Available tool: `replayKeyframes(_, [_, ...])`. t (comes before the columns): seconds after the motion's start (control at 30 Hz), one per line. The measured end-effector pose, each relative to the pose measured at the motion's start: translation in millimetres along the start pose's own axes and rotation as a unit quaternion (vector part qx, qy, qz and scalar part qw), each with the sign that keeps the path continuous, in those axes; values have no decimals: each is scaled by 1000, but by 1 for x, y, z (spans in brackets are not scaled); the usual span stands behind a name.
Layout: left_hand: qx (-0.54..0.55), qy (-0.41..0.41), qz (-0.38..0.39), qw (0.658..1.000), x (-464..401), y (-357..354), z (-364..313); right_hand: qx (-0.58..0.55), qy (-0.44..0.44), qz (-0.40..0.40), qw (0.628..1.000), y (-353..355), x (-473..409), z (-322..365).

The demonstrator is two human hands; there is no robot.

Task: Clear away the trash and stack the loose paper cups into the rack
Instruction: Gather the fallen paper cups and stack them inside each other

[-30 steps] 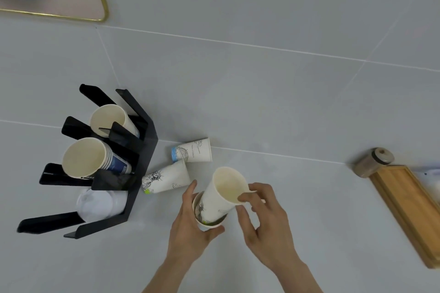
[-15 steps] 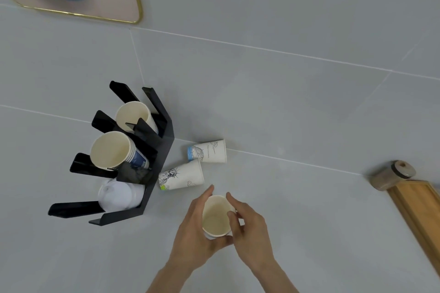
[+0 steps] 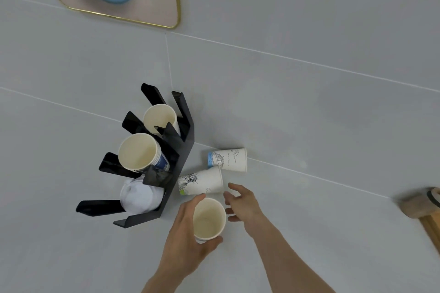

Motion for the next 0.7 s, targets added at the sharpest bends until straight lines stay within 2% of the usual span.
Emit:
replayKeyframes(0.17, [12,12,-4,1000,1,10,11,-39,-54,21,998,-23,-31,-5])
replayKeyframes(0.37, [18,14,-4,1000,-1,8,12,-115,-11,-37,993,-28,-23,-13])
replayKeyframes(0.57, [37,20,-19,999,-5,5,5,-183,121,-106,970,13,30,17])
replayKeyframes(0.7, [42,25,-25,999,-9,0,0,-114,253,-155,948,44,85,36])
Point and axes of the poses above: each hand's wrist, its own x-axis away from the middle knuckle, its own y-axis out of the back of the hand, z = x × y, the point moved 1 cm from there along -x, towards the middle knuckle, and after that the axes turned 6 degrees about z, right-handed, at the moved point
